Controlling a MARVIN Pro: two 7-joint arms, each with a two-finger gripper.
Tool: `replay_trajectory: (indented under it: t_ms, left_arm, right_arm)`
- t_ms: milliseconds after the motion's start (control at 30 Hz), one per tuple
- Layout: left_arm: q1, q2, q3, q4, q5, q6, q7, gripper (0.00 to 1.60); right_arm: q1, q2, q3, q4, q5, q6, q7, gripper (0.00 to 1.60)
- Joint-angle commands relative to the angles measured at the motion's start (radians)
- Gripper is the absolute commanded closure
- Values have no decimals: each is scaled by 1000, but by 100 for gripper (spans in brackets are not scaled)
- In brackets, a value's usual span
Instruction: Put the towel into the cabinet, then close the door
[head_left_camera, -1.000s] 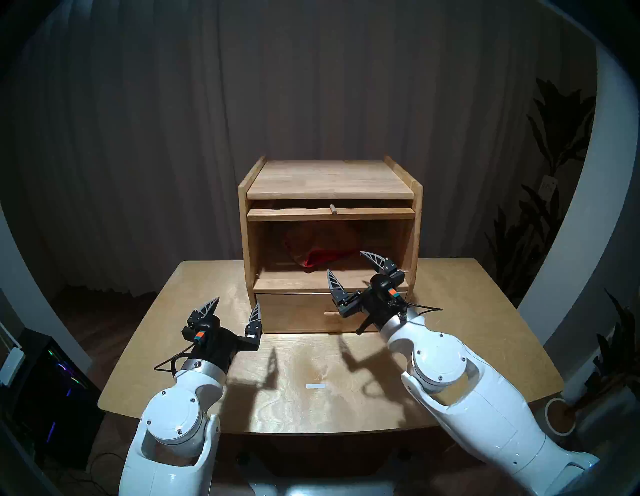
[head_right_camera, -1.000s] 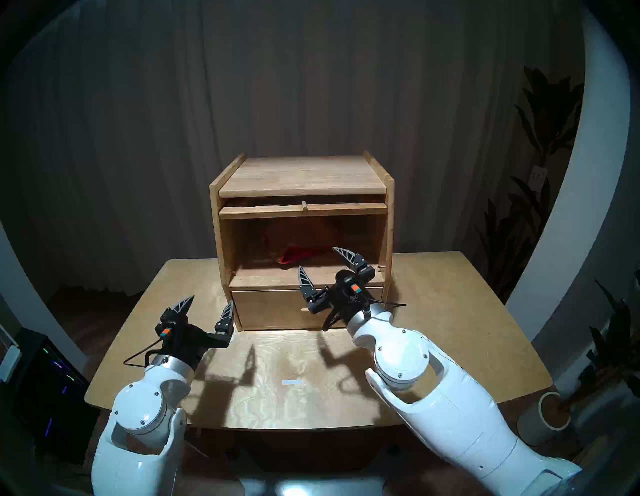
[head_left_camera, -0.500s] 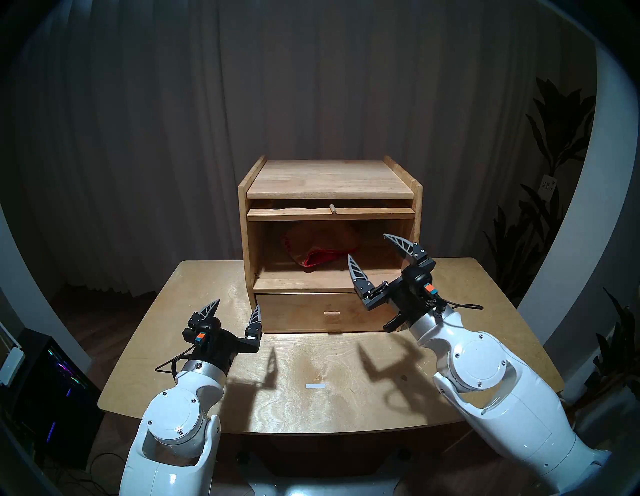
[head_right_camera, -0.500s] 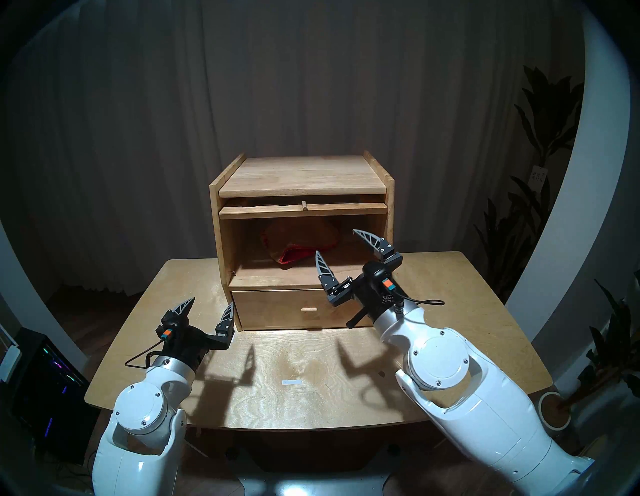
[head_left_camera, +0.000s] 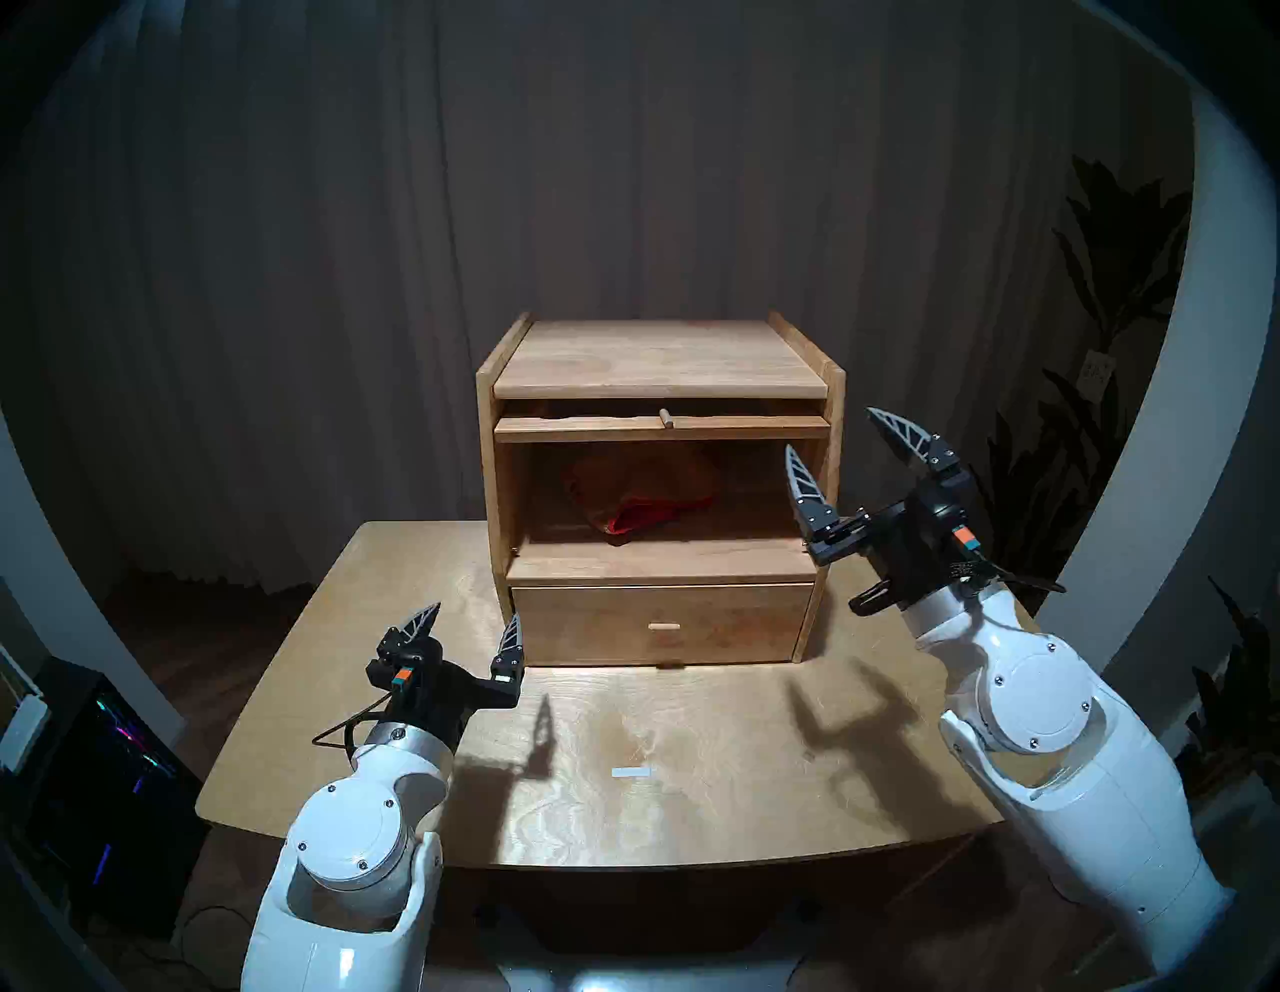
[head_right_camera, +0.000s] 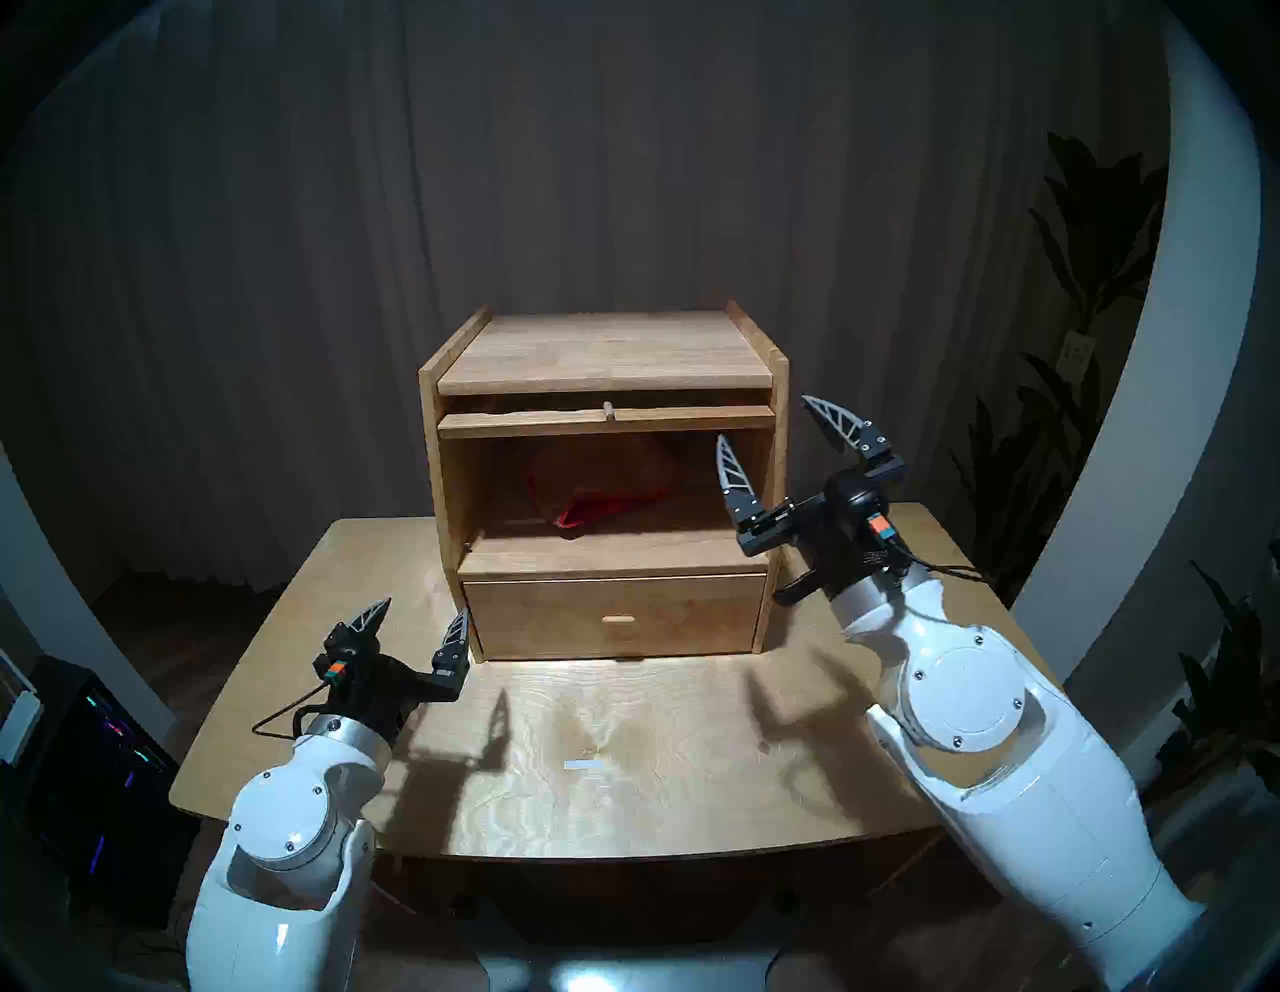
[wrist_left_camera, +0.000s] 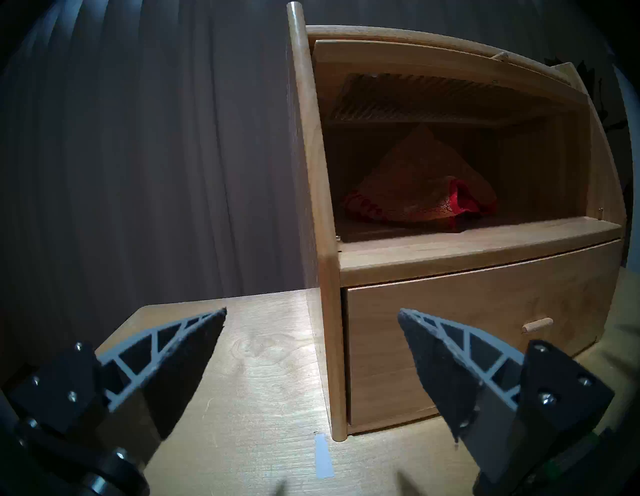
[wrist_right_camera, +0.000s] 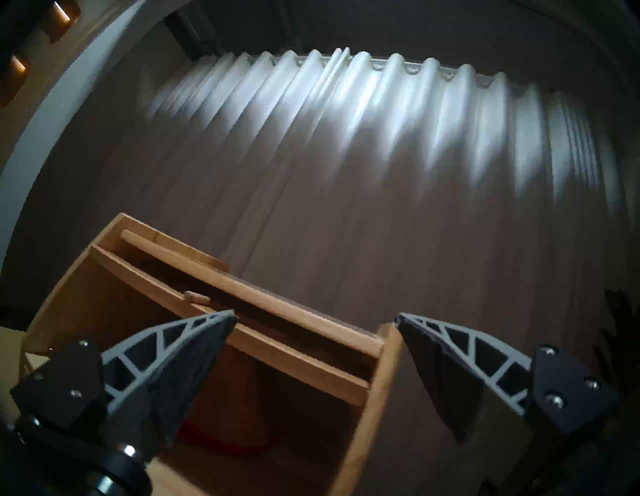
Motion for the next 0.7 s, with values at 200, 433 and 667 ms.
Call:
replay_trajectory:
  t_ms: [200, 433, 667]
  left_arm:
    - [-11, 0, 0, -12, 0, -5, 0, 0]
    - [-15, 0, 0, -13, -1, -6, 0, 0]
    - [-20, 0, 0, -25, -1, -10, 0, 0]
  right_arm:
    - [-116, 22, 213, 91, 32, -39, -80, 0]
    - [-206, 12, 344, 249, 58, -41, -129, 0]
    - [-265, -28, 467, 393, 120, -102, -174, 0]
